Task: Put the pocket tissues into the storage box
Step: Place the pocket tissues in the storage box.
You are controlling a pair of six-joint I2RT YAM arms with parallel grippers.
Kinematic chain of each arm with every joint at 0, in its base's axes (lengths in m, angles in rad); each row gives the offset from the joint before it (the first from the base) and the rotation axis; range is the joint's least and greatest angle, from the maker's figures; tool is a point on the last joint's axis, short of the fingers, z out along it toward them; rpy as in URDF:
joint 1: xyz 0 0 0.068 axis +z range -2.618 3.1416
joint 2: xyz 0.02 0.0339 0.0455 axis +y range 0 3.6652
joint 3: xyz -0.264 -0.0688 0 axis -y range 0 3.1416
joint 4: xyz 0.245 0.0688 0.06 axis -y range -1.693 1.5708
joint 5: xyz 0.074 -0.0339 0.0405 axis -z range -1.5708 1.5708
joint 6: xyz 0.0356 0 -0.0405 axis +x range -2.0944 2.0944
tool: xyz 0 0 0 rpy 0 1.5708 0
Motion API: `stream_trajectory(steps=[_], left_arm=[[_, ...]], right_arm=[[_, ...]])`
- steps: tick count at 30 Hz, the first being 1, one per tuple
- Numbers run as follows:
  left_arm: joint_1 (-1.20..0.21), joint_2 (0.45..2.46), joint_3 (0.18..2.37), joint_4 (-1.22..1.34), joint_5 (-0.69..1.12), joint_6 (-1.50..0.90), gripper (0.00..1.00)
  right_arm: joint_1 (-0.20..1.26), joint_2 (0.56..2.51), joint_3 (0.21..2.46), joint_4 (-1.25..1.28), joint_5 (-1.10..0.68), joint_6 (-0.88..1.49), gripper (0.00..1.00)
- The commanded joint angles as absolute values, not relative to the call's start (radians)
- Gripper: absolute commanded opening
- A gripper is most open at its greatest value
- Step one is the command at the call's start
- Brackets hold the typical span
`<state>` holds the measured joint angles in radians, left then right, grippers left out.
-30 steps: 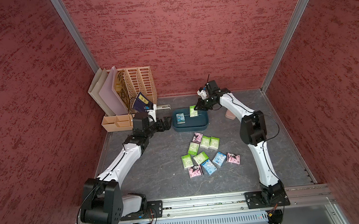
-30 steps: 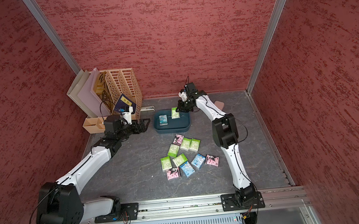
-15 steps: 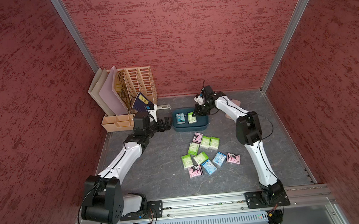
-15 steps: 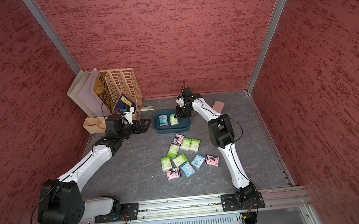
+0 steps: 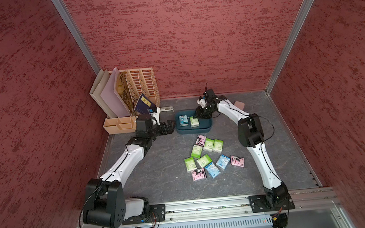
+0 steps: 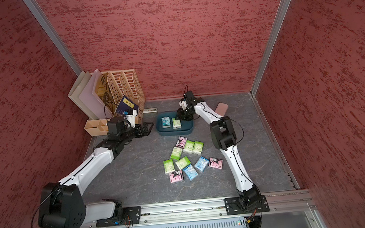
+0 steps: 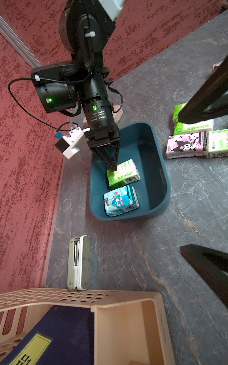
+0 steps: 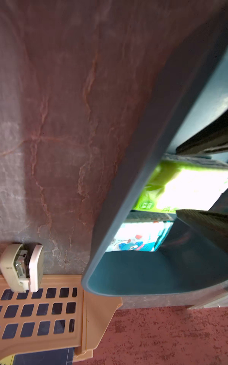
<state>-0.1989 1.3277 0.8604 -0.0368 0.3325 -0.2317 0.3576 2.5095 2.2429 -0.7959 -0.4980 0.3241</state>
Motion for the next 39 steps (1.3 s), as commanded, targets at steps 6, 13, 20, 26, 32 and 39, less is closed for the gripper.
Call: stream_trajectory(steps=[6, 13, 20, 26, 32, 39], left_arm=[[-0.185, 1.316, 0.867, 0.015, 0.293, -0.262, 1.0], [-0.166, 1.343, 0.879, 0.023, 0.317, -0.295, 1.0], [-0.143, 1.385, 0.9, -0.01, 0.34, -0.322, 1.0], [-0.142, 1.395, 0.907, -0.023, 0.344, -0.309, 1.0], [-0.141, 1.405, 0.907, -0.03, 0.352, -0.298, 1.0], [-0.142, 1.401, 0.913, -0.046, 0.351, -0.279, 1.0]], right_arm=[[0.413, 2.311, 2.193, -0.932, -0.181, 0.192, 0.46], [0.466, 2.361, 2.251, -1.021, -0.043, 0.179, 0.19], [0.469, 2.438, 2.289, -1.003, -0.062, 0.219, 0.07], [0.471, 2.481, 2.302, -0.999, -0.054, 0.224, 0.07], [0.483, 2.498, 2.305, -0.974, -0.092, 0.227, 0.08], [0.501, 2.557, 2.397, -0.965, -0.145, 0.253, 0.11]])
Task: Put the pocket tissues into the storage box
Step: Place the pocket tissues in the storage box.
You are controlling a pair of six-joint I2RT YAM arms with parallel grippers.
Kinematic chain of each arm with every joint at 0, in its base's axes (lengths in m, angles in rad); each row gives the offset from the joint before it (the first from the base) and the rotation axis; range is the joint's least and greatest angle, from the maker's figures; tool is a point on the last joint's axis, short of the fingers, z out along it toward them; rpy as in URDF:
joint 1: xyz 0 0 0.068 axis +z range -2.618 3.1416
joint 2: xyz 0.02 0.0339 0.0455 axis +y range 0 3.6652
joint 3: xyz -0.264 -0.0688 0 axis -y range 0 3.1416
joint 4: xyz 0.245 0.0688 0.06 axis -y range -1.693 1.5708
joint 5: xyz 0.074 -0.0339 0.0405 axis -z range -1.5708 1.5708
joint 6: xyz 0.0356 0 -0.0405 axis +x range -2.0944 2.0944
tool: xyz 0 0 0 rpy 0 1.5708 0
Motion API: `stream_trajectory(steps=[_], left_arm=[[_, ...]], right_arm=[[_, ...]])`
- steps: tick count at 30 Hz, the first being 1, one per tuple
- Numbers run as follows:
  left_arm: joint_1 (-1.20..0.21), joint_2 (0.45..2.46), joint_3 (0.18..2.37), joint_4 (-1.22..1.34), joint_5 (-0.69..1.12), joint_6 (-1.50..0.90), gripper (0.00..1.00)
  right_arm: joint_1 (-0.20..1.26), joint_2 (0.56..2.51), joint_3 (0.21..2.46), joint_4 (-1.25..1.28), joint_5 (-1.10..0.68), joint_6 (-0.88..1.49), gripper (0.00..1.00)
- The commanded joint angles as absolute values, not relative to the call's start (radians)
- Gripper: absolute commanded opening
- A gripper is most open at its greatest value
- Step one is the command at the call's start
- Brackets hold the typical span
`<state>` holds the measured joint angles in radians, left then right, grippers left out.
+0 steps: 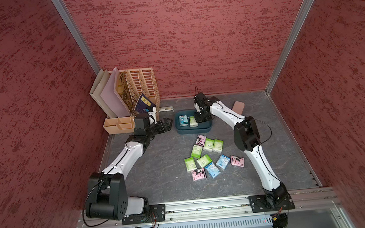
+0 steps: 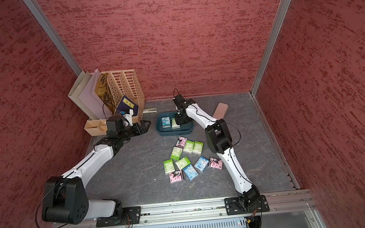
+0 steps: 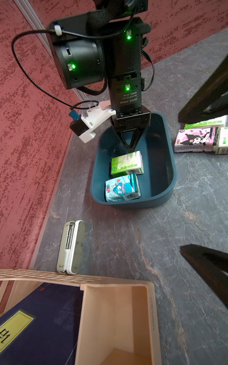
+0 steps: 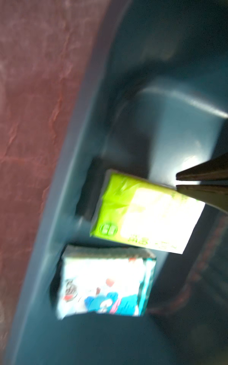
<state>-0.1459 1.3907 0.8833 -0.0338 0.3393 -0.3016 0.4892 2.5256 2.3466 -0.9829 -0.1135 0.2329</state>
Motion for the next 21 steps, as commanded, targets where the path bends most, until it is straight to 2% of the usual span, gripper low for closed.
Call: stream_trajectory(steps=[1, 11, 21], left_arm=[[-0.141, 1.4, 0.913, -0.05, 0.351, -0.276, 1.0], [-0.14, 1.396, 0.913, -0.061, 0.351, -0.266, 1.0], [-0.14, 1.388, 0.911, -0.071, 0.355, -0.262, 1.0]], right_arm=[[0.503, 2.565, 2.408, -0.964, -0.147, 0.256, 0.11], [0.514, 2.578, 2.424, -0.927, -0.173, 0.269, 0.14], [0.515, 2.535, 2.401, -0.9, -0.15, 0.276, 0.31]])
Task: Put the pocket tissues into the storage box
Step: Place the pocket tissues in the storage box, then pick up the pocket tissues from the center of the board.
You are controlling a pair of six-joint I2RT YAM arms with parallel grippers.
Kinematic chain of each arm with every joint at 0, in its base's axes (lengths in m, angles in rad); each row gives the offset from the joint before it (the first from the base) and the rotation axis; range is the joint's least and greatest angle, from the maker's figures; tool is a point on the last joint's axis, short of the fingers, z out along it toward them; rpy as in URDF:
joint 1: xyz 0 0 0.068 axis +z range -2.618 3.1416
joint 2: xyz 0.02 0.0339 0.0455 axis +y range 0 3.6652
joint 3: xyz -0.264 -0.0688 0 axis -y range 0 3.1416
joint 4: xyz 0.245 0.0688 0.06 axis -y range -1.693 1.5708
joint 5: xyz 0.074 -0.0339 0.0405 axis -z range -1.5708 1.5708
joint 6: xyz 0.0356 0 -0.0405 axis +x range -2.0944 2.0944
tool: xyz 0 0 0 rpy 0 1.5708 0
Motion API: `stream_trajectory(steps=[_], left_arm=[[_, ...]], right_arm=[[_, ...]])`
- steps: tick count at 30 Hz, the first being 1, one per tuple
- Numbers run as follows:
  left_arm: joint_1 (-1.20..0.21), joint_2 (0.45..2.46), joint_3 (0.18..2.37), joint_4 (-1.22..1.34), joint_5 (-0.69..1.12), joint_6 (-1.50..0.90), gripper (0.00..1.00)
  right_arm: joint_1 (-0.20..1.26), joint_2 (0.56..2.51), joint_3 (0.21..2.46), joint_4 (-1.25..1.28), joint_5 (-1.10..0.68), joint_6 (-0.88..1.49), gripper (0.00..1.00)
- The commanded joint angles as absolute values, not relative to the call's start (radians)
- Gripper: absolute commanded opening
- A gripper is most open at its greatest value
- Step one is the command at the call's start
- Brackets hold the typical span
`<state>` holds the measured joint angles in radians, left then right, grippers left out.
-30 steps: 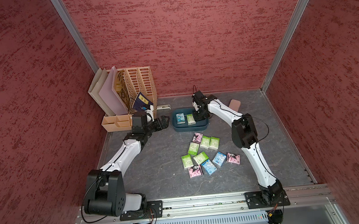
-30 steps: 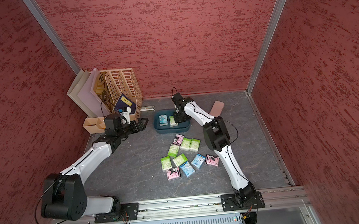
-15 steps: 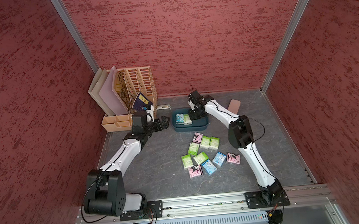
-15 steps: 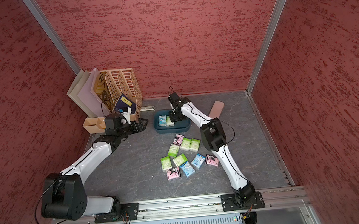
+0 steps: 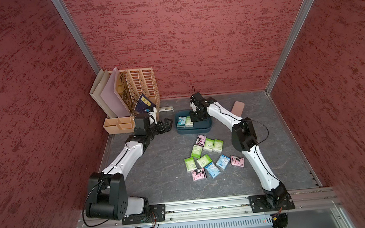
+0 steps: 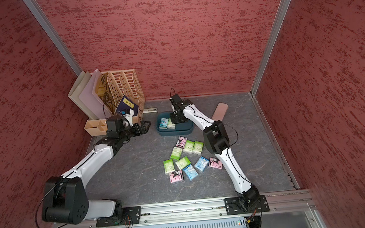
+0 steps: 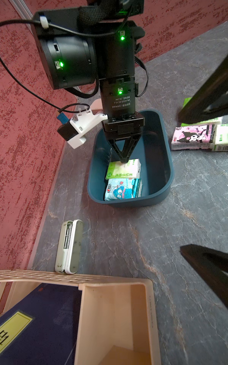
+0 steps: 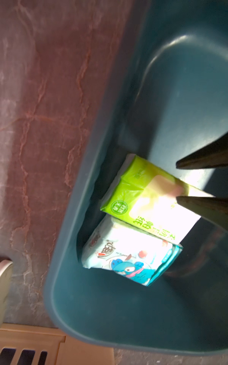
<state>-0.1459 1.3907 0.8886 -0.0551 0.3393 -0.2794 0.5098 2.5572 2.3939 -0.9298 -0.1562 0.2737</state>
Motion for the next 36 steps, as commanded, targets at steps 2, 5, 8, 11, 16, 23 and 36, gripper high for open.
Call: stream_trajectory(steps=[2, 5, 8, 11, 16, 23, 36], left_arm=[[-0.14, 1.386, 0.913, -0.08, 0.359, -0.259, 1.0], [-0.142, 1.385, 0.921, -0.101, 0.376, -0.251, 1.0], [-0.153, 1.387, 0.935, -0.136, 0.409, -0.226, 1.0], [-0.205, 1.391, 0.954, -0.195, 0.406, -0.165, 1.0], [-0.337, 1.419, 0.995, -0.315, 0.373, -0.046, 1.0], [-0.447, 1.496, 1.01, -0.414, 0.428, 0.006, 0.99], [-0.511, 1.723, 1.069, -0.439, 0.45, 0.012, 0.96]], right_arm=[[0.515, 2.506, 2.379, -0.888, -0.132, 0.268, 0.36], [0.515, 2.442, 2.329, -0.853, -0.109, 0.257, 0.43], [0.514, 2.361, 2.265, -0.811, -0.088, 0.249, 0.48], [0.514, 2.267, 2.173, -0.746, -0.073, 0.245, 0.57], [0.499, 2.087, 1.972, -0.617, -0.057, 0.267, 0.66], [0.459, 1.902, 1.826, -0.614, -0.02, 0.236, 0.71], [0.365, 1.715, 1.647, -0.541, -0.109, 0.253, 0.79]])
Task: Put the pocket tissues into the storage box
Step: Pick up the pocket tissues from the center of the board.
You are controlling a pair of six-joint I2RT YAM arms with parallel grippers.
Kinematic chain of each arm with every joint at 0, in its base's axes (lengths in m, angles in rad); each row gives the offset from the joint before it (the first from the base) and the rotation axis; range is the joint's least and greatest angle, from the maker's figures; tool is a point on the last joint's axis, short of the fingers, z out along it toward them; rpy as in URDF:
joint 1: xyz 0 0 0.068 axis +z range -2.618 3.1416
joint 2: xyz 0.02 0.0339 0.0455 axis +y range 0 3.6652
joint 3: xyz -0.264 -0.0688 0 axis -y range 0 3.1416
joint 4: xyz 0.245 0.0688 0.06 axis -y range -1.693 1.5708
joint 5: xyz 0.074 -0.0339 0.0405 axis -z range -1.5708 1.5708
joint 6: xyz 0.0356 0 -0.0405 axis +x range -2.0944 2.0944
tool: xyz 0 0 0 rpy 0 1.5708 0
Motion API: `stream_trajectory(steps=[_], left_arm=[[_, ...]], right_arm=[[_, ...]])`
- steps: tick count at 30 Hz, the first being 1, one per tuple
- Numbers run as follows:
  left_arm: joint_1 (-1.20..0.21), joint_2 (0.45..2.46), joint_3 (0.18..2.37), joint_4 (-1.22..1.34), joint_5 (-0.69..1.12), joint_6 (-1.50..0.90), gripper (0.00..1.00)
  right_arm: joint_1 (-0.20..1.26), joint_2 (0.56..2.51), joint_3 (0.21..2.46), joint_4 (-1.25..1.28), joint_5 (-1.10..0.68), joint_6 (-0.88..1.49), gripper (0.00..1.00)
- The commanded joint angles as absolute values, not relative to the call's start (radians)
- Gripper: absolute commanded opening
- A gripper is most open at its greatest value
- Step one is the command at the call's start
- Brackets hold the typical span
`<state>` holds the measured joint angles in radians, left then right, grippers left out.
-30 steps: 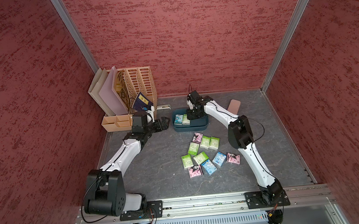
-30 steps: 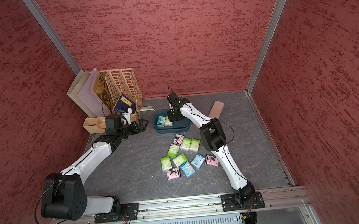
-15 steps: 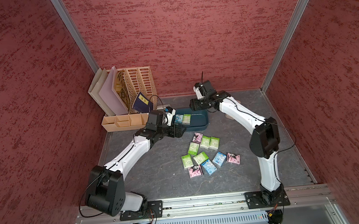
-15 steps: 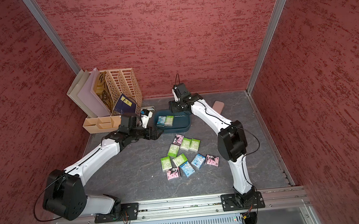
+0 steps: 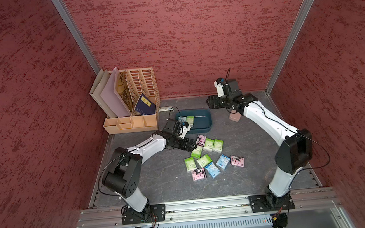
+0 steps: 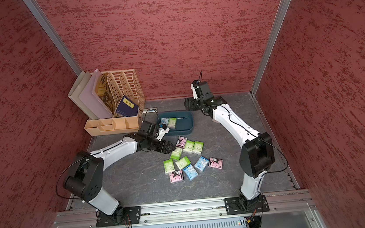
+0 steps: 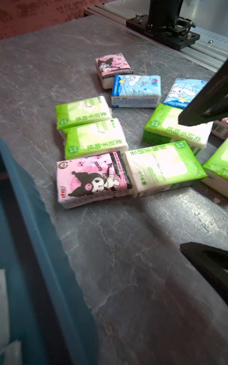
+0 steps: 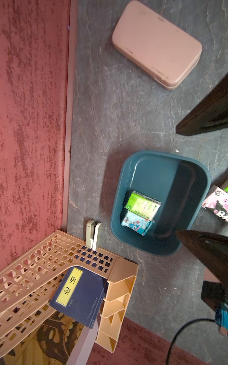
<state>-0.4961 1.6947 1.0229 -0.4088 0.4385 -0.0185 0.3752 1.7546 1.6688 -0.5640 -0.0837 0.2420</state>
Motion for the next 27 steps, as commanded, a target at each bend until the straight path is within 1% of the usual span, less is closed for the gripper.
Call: stream_trajectory(steps=[1, 15, 17, 20, 21, 23, 27], left_arm=[[-0.512, 1.736, 1.077, -0.448, 0.449, 0.017, 0.95], [-0.517, 1.826, 1.109, -0.484, 0.508, 0.033, 0.8], [-0.517, 1.831, 1.114, -0.486, 0.523, 0.034, 0.76], [-0.517, 1.837, 1.126, -0.5, 0.537, 0.037, 0.72], [-0.517, 1.84, 1.13, -0.506, 0.538, 0.04, 0.68], [-0.517, 1.851, 1.141, -0.519, 0.542, 0.043, 0.55], [-0.518, 1.861, 1.146, -0.527, 0.554, 0.041, 0.54]], right_arm=[[0.363, 1.713, 1.64, -0.538, -0.109, 0.253, 0.79], [0.338, 1.727, 1.632, -0.548, -0.149, 0.27, 0.76], [0.336, 1.729, 1.638, -0.554, -0.15, 0.268, 0.76], [0.332, 1.731, 1.646, -0.569, -0.152, 0.26, 0.75], [0.333, 1.731, 1.646, -0.571, -0.15, 0.262, 0.75], [0.331, 1.728, 1.644, -0.572, -0.152, 0.261, 0.74], [0.331, 1.725, 1.639, -0.574, -0.156, 0.261, 0.72]])
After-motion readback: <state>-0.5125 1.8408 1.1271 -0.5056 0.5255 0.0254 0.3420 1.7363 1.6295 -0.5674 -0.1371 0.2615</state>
